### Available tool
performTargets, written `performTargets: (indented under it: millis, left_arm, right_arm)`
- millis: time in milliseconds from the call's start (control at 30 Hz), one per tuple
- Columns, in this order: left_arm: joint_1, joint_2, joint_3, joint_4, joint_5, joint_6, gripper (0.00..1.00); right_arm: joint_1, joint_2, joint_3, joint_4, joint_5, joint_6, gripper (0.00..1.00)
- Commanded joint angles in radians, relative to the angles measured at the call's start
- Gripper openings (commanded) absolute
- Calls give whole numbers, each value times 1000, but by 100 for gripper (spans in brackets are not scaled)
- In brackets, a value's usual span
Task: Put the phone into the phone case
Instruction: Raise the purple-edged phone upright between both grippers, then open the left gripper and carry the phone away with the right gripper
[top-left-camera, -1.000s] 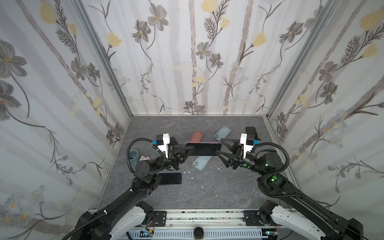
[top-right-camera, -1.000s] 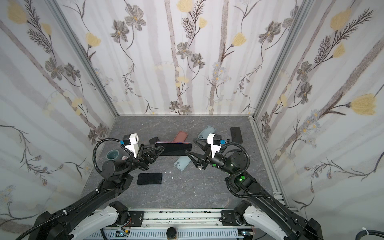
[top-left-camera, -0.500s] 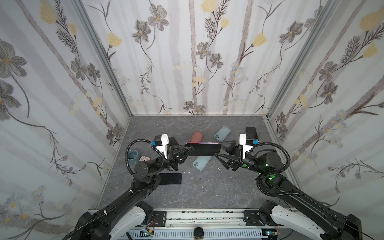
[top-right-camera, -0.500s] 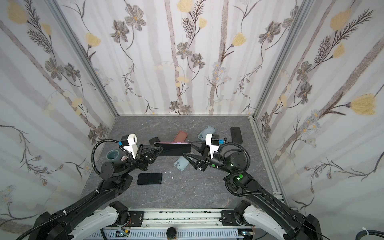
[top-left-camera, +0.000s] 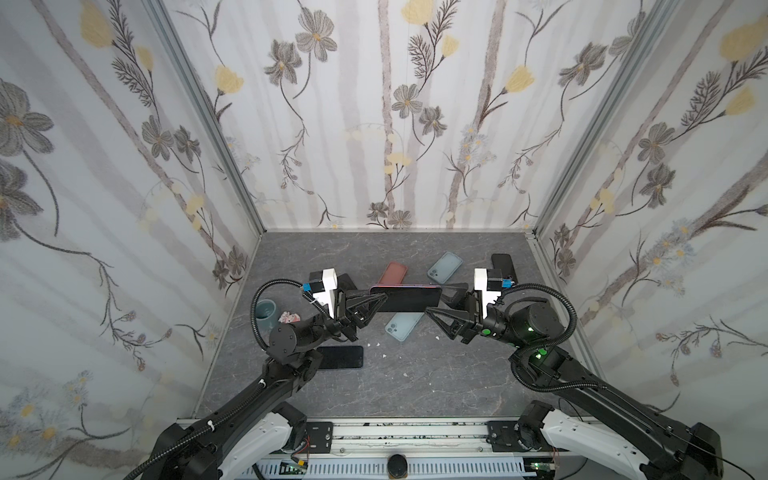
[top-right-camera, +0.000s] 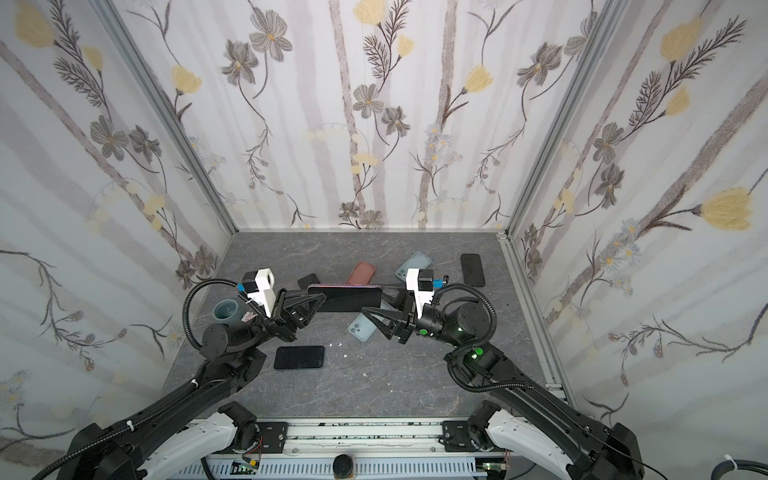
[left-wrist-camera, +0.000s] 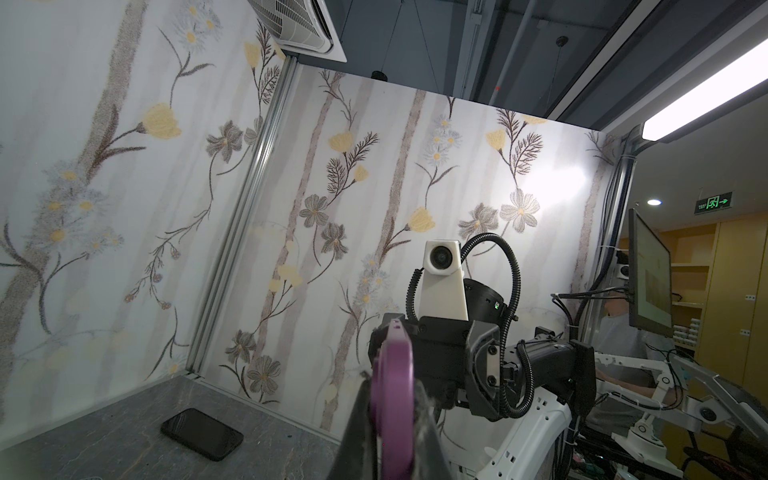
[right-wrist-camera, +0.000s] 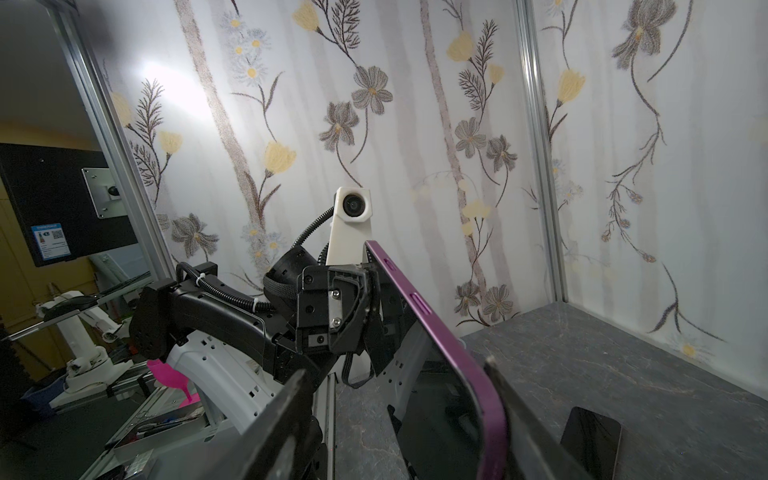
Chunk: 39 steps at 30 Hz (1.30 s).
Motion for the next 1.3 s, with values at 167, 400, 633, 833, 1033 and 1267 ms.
performTargets:
  millis: [167,400,633,833,1033,1267]
  left_arm:
    - [2,5,-5,113,-16,-31,0]
    - [1,10,-8,130,-18,-49,0]
    - [1,-9,-4,79,-50,-29,0]
    - [1,-52,-6,-11,-114,33,70]
    - [1,-174,1,-240,-336,220,98]
    - [1,-123,167,-697,-678,304,78]
  right_arm:
    - [14,37,22,75,-50,19,47]
    - [26,70,42,75,-75,21,26]
    - [28,46,38,79,-67,-3,0]
    - [28,6,38,28,11,-40,0]
    - [26,-59,45,-81,187,-88,0]
    - [25,-142,139,-396,620,-132,0]
